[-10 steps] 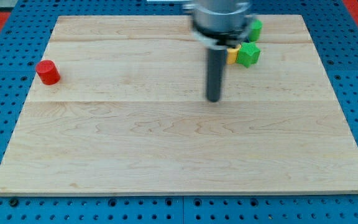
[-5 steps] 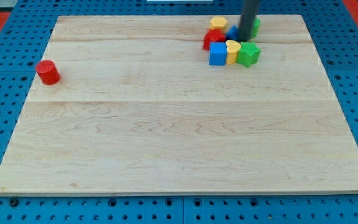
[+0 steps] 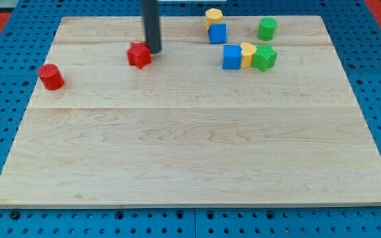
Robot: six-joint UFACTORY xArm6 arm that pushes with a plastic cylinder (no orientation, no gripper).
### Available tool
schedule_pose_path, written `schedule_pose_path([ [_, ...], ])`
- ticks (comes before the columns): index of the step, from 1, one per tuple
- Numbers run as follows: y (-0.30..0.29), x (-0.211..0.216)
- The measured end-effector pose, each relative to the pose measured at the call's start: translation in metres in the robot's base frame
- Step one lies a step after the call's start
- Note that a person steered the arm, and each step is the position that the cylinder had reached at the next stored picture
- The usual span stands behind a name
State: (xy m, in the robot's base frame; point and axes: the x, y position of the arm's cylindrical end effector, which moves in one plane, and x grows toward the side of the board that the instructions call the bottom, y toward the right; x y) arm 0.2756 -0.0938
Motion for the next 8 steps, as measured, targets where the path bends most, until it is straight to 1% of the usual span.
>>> schedule_pose_path([
  [1, 0.0, -0.068],
  [2, 0.006, -0.084],
  [3, 0.006, -0.084],
  [4, 0.052, -0.083],
  [5, 0.079, -0.079],
  [7, 0.044, 0.0],
  [8, 0.098, 0.0],
])
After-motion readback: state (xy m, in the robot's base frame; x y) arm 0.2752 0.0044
